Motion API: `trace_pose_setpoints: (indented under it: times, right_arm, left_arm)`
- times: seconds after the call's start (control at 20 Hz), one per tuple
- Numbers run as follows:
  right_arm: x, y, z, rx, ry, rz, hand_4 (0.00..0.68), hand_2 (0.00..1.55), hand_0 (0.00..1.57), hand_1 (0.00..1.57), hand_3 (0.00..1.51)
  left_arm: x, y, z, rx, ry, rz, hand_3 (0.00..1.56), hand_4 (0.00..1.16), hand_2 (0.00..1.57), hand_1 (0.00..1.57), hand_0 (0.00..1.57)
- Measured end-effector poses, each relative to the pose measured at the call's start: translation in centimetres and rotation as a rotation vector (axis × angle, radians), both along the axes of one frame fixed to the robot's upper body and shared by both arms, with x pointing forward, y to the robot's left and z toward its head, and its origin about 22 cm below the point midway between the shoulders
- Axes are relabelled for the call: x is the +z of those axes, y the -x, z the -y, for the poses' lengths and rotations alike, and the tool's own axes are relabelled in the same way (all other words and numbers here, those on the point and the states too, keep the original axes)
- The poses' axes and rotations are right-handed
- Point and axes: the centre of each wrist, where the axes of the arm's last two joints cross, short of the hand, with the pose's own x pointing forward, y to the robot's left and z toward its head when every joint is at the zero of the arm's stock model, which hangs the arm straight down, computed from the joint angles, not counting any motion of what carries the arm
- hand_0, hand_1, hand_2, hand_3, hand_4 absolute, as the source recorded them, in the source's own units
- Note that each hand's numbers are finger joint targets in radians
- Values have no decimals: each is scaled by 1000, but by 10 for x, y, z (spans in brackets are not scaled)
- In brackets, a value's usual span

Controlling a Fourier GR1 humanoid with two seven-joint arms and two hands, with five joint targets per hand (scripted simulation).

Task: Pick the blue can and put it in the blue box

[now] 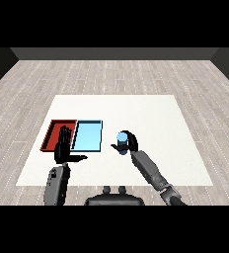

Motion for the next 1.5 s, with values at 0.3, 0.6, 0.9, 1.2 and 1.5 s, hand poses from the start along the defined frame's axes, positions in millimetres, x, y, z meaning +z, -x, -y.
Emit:
trace_pose_setpoints:
  times: [0.3, 0.6, 0.9, 1.2, 1.5]
  right_arm:
    - [25, -7, 1, 14, 7, 82, 652, 1457, 1493, 1493, 1413]
    - [49, -9, -10, 53, 1, 197, 666, 1439, 1434, 1434, 1421]
    - [69, -13, 0, 74, -13, 261, 666, 1439, 1434, 1434, 1421]
    - [81, -15, 8, 84, -19, 277, 654, 1437, 1431, 1431, 1412]
    - [86, -15, 1, 108, -19, 287, 669, 1442, 1426, 1426, 1408]
  left_arm:
    - [-7, -6, 18, -25, -49, -30, 0, 0, 0, 0, 0]
    - [-13, -13, 44, -92, -47, -81, 0, 0, 0, 0, 0]
    - [-14, -11, 56, -138, -28, -115, 0, 0, 0, 0, 0]
    - [-15, -14, 73, -168, -42, -142, 0, 0, 0, 0, 0]
    - [-10, -32, 101, -194, -65, -152, 0, 0, 0, 0, 0]
